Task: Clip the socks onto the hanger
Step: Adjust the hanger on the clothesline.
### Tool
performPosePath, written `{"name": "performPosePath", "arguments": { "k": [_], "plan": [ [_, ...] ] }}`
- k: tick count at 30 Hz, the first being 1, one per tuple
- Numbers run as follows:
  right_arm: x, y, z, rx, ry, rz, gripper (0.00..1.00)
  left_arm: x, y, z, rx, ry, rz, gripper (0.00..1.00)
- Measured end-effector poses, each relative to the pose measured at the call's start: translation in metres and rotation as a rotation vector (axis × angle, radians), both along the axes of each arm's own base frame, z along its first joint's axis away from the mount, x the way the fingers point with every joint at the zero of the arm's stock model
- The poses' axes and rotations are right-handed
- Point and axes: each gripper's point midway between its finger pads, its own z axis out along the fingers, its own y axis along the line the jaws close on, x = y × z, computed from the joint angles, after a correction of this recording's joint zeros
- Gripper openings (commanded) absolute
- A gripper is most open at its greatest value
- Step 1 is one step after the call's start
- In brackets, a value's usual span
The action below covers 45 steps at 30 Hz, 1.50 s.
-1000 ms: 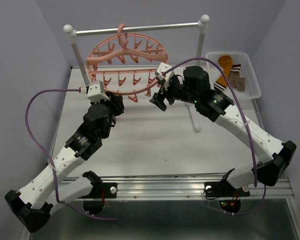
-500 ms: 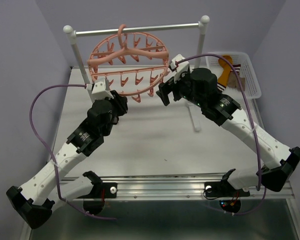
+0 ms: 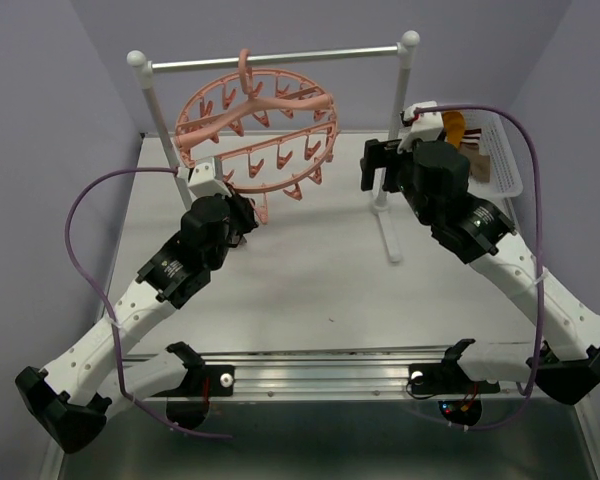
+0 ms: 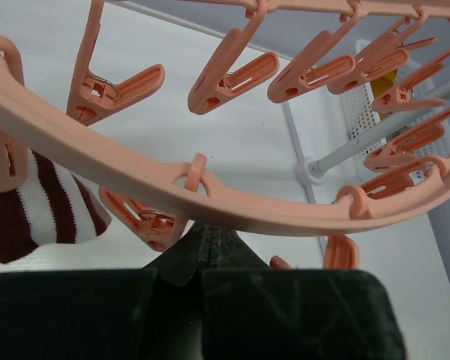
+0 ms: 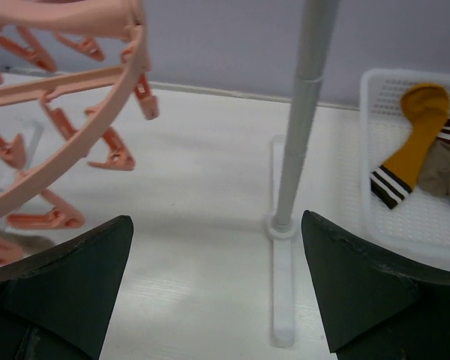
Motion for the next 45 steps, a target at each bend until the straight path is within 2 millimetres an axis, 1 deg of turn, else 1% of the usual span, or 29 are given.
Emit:
{"name": "performPosePath", "arguments": {
  "k": [2, 6, 8, 10, 13, 17, 20, 24, 25, 26, 27, 29, 30, 32, 34, 35, 36, 38, 40, 42, 44, 45],
  "plan": [
    [0.007, -0.021, -0.002, 0.005, 0.009, -0.080, 1.00, 0.000, -0.001, 0.000, -0.002, 0.001, -0.005, 0.00],
    [0.022, -0.057, -0.008, 0.013, 0.033, -0.188, 1.00, 0.000, -0.002, -0.001, -0.005, 0.004, -0.005, 0.00],
    [0.025, -0.063, -0.011, 0.009, 0.043, -0.205, 1.00, 0.001, -0.002, -0.002, -0.006, 0.008, -0.006, 0.00],
    [0.025, -0.063, -0.014, 0.004, 0.052, -0.199, 1.00, 0.001, -0.003, -0.002, -0.006, 0.010, -0.009, 0.00],
    [0.025, -0.056, -0.016, 0.002, 0.061, -0.165, 1.00, 0.000, -0.004, -0.002, -0.008, 0.010, -0.015, 0.00],
    [0.022, -0.039, -0.018, -0.023, 0.067, -0.052, 1.00, 0.000, -0.004, 0.004, -0.030, -0.018, -0.016, 0.00],
    [0.019, -0.024, -0.020, -0.027, 0.074, 0.043, 1.00, -0.005, 0.004, 0.010, -0.054, -0.048, 0.004, 0.00],
    [0.023, 0.006, -0.025, -0.033, 0.093, 0.188, 1.00, -0.007, 0.016, 0.023, -0.086, -0.091, 0.056, 0.00],
    [0.027, 0.017, -0.028, -0.065, 0.090, 0.245, 0.99, -0.006, 0.019, 0.026, -0.090, -0.102, 0.075, 0.00],
    [0.029, 0.022, -0.031, -0.095, 0.085, 0.281, 0.99, -0.005, 0.020, 0.027, -0.092, -0.107, 0.084, 0.00],
    [0.030, 0.031, -0.038, -0.165, 0.071, 0.355, 1.00, -0.003, 0.023, 0.027, -0.089, -0.110, 0.103, 0.00],
    [0.029, 0.037, -0.047, -0.277, 0.041, 0.448, 1.00, 0.001, 0.024, 0.024, -0.079, -0.107, 0.125, 0.00],
    [0.031, 0.039, -0.051, -0.358, -0.006, 0.497, 1.00, 0.005, 0.025, 0.020, -0.066, -0.099, 0.142, 0.00],
    [0.030, 0.039, -0.058, -0.463, -0.061, 0.552, 1.00, 0.011, 0.024, 0.011, -0.041, -0.079, 0.157, 0.00],
    [0.032, 0.041, -0.053, -0.558, -0.129, 0.600, 1.00, 0.016, 0.023, 0.003, -0.019, -0.060, 0.172, 0.00],
    [0.032, 0.043, -0.045, -0.606, -0.179, 0.628, 1.00, 0.019, 0.023, -0.001, -0.009, -0.052, 0.177, 0.00],
    [0.032, 0.044, -0.043, -0.622, -0.197, 0.638, 1.00, 0.021, 0.025, -0.003, -0.003, -0.046, 0.187, 0.00],
    [0.033, 0.050, -0.024, -0.685, -0.290, 0.675, 1.00, 0.026, 0.030, -0.006, 0.005, -0.040, 0.211, 0.00],
    [0.035, 0.053, -0.014, -0.724, -0.342, 0.694, 0.99, 0.028, 0.037, -0.005, 0.003, -0.042, 0.237, 0.00],
    [0.043, 0.060, -0.003, -0.774, -0.403, 0.710, 0.98, 0.031, 0.045, -0.004, -0.002, -0.046, 0.263, 0.00],
    [0.050, 0.065, -0.001, -0.810, -0.421, 0.728, 0.95, 0.033, 0.050, -0.003, -0.005, -0.050, 0.283, 0.00],
    [0.057, 0.070, 0.000, -0.833, -0.428, 0.741, 0.95, 0.034, 0.053, -0.002, -0.005, -0.051, 0.293, 0.00]
  ]
}}
